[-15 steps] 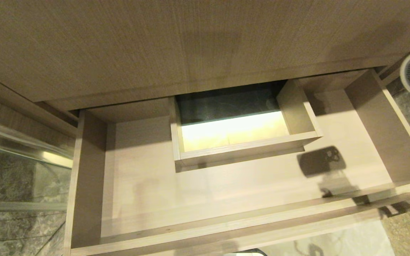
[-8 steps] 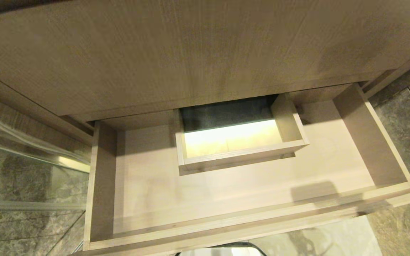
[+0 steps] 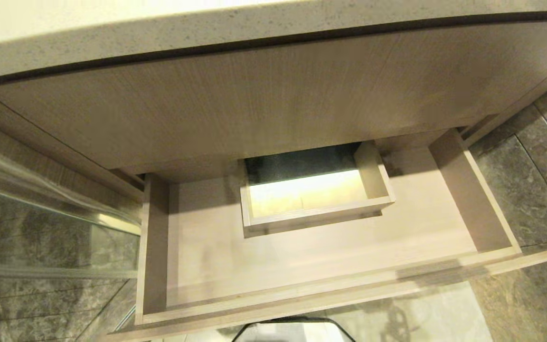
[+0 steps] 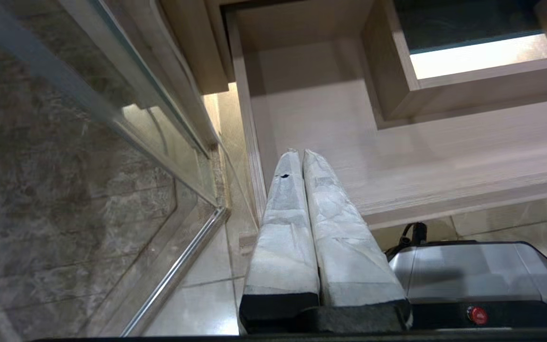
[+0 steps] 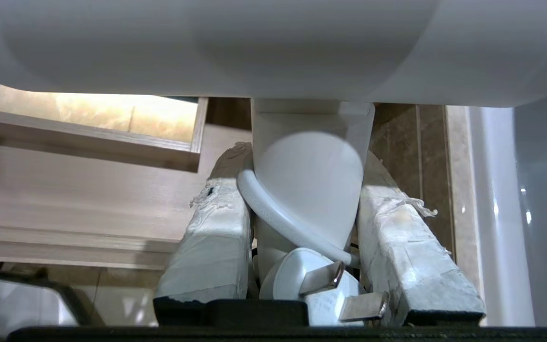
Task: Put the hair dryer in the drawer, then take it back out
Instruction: Place it on the countertop
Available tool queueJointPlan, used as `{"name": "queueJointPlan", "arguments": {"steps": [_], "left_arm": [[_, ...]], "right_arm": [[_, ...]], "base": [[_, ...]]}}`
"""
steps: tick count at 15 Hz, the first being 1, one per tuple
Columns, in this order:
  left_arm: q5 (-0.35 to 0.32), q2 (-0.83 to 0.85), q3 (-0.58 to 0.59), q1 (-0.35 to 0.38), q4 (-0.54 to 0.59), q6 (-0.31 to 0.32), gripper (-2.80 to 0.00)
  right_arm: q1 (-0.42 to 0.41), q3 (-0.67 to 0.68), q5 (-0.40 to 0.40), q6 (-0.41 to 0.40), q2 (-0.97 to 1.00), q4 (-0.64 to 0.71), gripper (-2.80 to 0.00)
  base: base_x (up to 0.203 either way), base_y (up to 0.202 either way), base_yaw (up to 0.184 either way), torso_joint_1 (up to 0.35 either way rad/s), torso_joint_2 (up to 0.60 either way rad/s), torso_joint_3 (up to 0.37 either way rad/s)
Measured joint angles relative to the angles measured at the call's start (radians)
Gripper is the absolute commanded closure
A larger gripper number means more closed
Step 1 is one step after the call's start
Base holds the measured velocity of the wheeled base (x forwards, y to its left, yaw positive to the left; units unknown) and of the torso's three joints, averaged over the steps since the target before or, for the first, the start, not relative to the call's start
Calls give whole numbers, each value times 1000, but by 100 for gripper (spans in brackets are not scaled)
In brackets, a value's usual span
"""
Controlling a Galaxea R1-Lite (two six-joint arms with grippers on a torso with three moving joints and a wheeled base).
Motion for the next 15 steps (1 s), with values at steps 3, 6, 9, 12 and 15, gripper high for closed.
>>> {"name": "queueJointPlan", "arguments": {"steps": [3, 6, 9, 12, 15], "left_arm": [[0, 0, 0, 0, 0, 0, 0], [0, 0, 0, 0, 0, 1, 0], [0, 0, 0, 0, -1, 0, 0], [0, 0, 0, 0, 1, 0, 0], [0, 0, 0, 0, 0, 0, 0]], "right_arm": [[1, -2, 0, 2, -6, -1, 0], [1, -2, -2, 2, -7, -5, 0], [1, -1, 0, 2, -8, -6, 0], [1, 0, -1, 1, -8, -8, 0], [1, -2, -1, 1, -7, -23, 0]], "base": [[0, 0, 0, 289, -522, -241], [0, 0, 0, 284, -531, -257], [0, 0, 0, 287, -556, -263], [0, 0, 0, 305, -585, -289], [0, 0, 0, 280, -535, -260]]}}
